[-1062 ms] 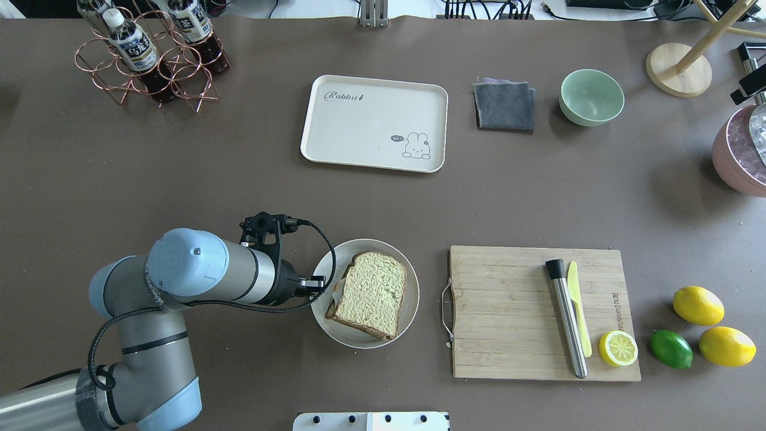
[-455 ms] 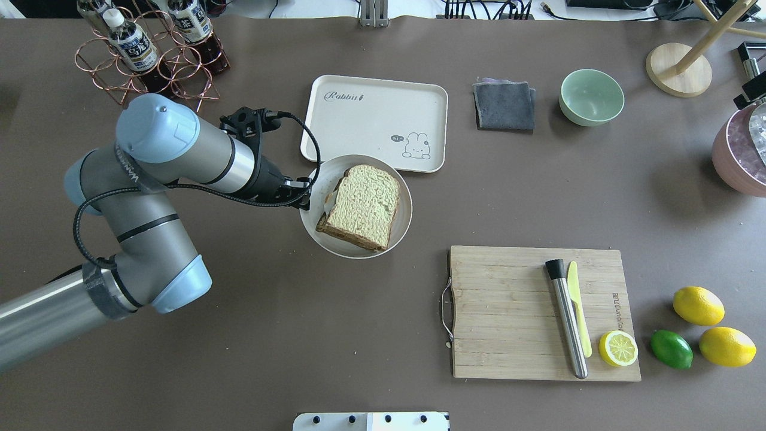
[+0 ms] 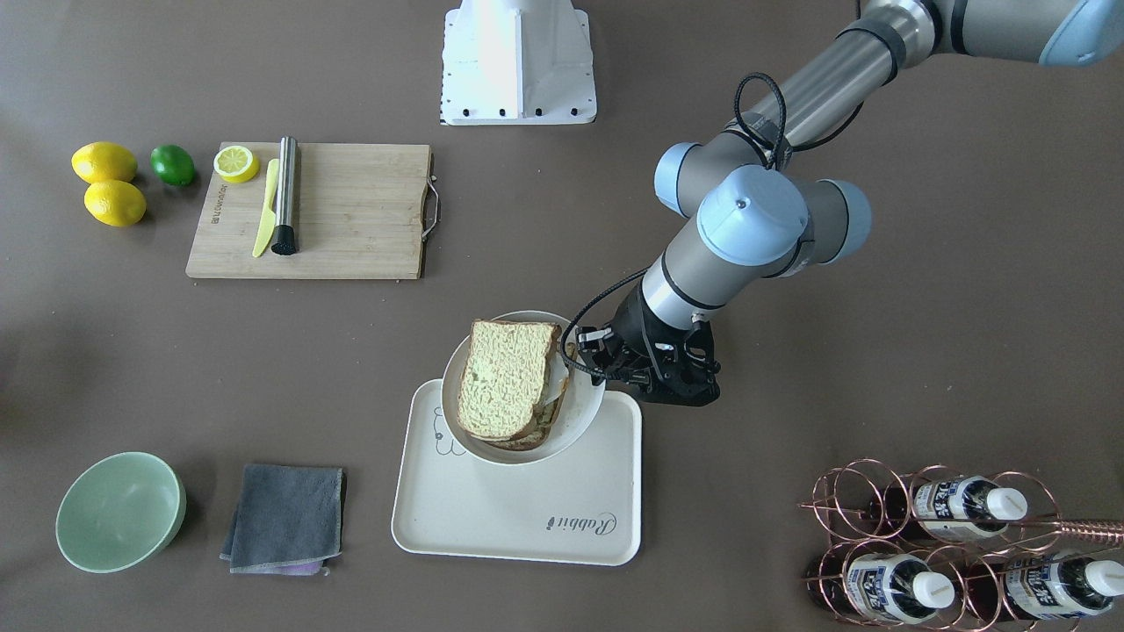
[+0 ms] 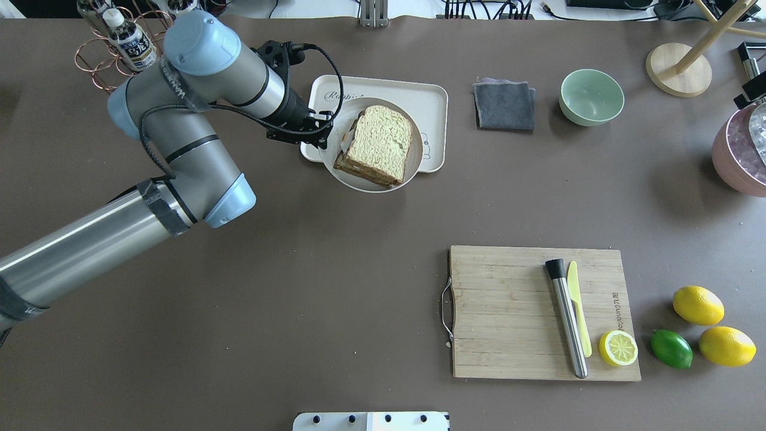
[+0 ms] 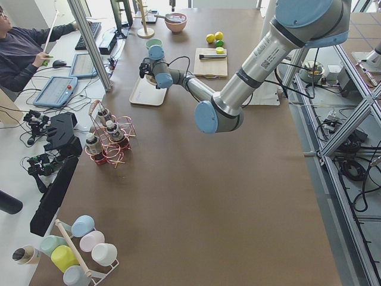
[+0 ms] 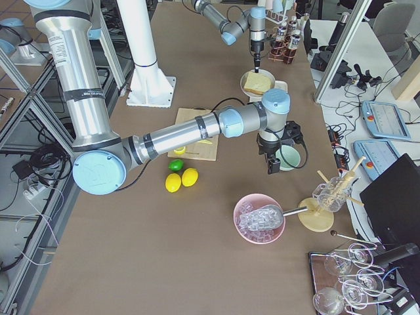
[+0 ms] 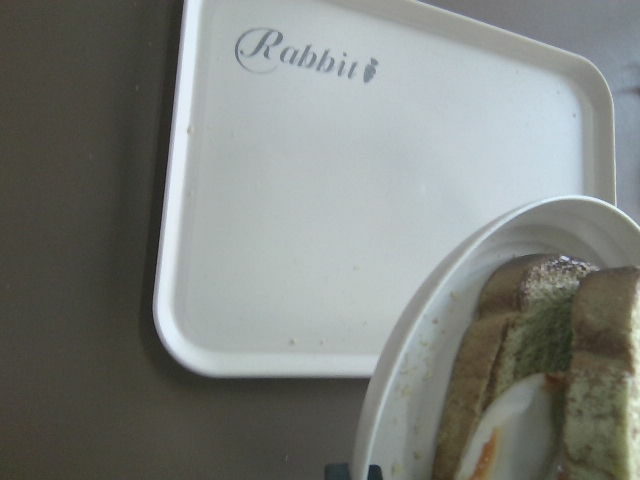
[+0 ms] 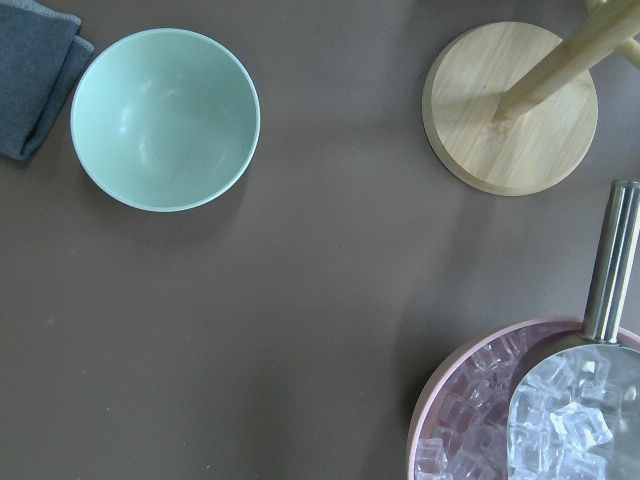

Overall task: Make sandwich and place on tray
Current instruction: 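Carry the plate with the sandwich onto the white tray with the left gripper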

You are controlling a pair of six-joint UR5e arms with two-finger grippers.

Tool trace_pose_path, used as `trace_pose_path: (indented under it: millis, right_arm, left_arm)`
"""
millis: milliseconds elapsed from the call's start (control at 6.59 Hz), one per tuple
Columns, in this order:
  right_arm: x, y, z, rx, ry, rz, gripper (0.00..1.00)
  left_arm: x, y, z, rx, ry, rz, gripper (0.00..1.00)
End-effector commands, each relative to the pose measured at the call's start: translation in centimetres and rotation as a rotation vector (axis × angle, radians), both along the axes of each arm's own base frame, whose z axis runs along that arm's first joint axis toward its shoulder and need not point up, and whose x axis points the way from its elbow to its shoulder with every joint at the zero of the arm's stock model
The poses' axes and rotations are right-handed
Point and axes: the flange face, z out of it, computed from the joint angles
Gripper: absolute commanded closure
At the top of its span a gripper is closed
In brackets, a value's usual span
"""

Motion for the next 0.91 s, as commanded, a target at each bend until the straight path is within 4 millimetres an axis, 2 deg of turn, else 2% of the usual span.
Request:
trace_pose_path:
  millis: [0, 152, 303, 455, 607, 759]
  right_arm:
    - [0.0, 0.1, 0.0, 0.001, 0.000, 0.000, 0.00]
    - [0.1, 0.6, 0.7, 0.016, -0.003, 0.000, 0.00]
    - [0.2, 1.1, 1.7, 0.030, -0.006, 0.001, 0.00]
    - [0.2, 1.2, 1.7, 0.032, -0.006, 0.001, 0.00]
    - [0.2, 1.2, 1.7, 0.032, -0.006, 0.001, 0.00]
    - [0.2, 1.2, 1.6, 0.033, -0.008, 0.001, 0.00]
  left_arm:
    - [1.2, -5.3, 1.3, -0.009, -0.038, -0.039, 1.00]
    - [1.7, -6.2, 1.4, -0.004, -0.058, -0.066, 1.00]
    - [3.3, -5.6, 0.6, 0.017, -0.066, -0.078, 1.00]
    - [4.4, -4.9, 0.4, 0.025, -0.067, -0.077, 1.00]
    - [5.4, -3.8, -0.4, 0.034, -0.055, -0.062, 0.91]
    - [5.5, -3.6, -0.5, 0.038, -0.054, -0.060, 0.13]
